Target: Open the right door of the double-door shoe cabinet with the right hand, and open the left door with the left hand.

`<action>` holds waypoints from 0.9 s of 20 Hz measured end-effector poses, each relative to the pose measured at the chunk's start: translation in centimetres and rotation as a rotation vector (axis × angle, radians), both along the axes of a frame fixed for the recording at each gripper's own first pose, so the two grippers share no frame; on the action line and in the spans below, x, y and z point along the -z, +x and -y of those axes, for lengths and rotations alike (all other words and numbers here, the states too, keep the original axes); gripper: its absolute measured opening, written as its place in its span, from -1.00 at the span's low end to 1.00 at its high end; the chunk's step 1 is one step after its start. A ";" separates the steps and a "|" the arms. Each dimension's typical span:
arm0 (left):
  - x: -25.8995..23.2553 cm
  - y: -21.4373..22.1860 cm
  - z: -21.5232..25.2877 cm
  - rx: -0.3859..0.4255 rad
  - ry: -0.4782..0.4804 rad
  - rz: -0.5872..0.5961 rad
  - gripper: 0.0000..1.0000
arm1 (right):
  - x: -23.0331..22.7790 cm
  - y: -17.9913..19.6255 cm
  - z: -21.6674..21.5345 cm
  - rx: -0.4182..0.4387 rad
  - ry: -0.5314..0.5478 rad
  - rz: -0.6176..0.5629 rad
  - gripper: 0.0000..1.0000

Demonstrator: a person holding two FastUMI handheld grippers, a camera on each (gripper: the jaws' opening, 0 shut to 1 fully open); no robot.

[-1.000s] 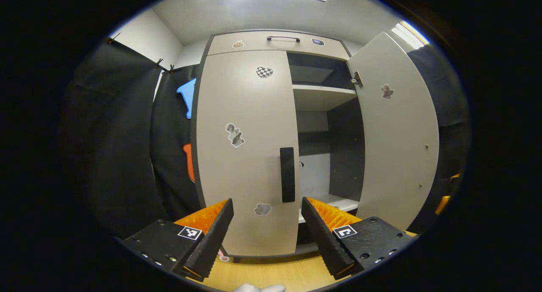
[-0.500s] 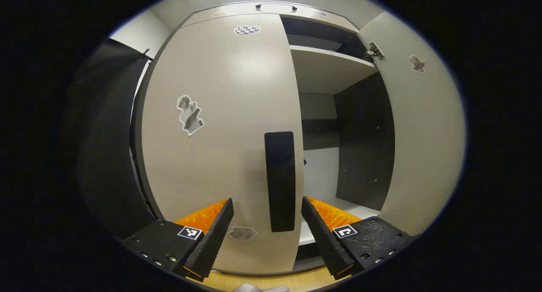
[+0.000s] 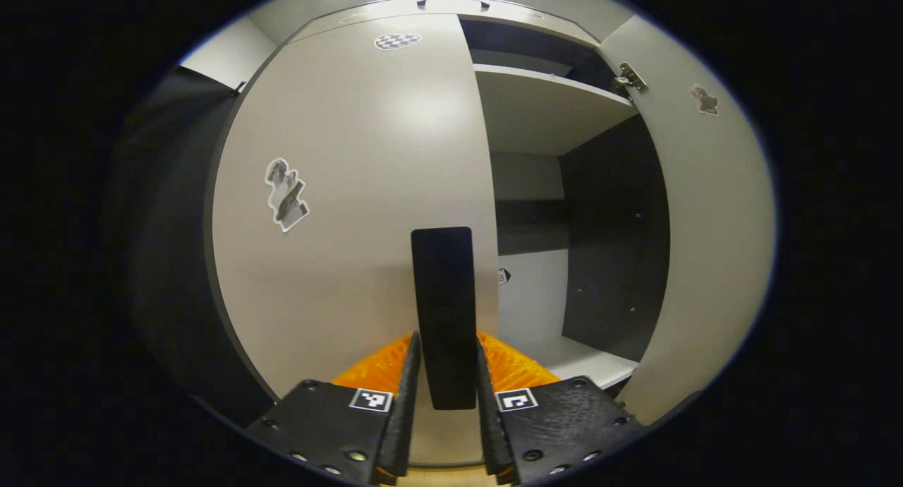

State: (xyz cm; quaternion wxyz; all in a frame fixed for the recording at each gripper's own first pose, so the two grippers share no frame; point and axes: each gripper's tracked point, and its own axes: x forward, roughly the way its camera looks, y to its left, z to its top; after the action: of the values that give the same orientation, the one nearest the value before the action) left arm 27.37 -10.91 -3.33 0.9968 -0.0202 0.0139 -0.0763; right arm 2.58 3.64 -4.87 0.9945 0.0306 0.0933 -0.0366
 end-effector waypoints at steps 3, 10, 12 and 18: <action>0.2 -0.4 -0.2 -0.004 -0.009 -0.012 -0.74 | -0.2 -0.3 0.0 -0.014 -0.003 0.007 0.99; 0.3 -1.1 -0.3 0.008 -0.024 -0.016 -0.94 | -0.3 -1.5 0.4 -0.043 0.005 0.019 0.98; 0.2 -1.6 -0.5 0.011 -0.027 -0.019 -0.94 | -0.5 -1.7 0.8 -0.049 0.010 0.027 0.98; 0.3 -2.9 -1.3 0.023 -0.016 -0.019 -0.94 | -0.6 -3.1 0.8 -0.074 0.005 0.035 0.98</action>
State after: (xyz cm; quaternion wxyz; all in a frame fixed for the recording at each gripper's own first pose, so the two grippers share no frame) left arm 24.44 -9.64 -3.60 0.9955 -0.0286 0.0228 -0.0876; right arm -0.55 2.88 -4.32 0.9965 0.0304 0.0773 0.0010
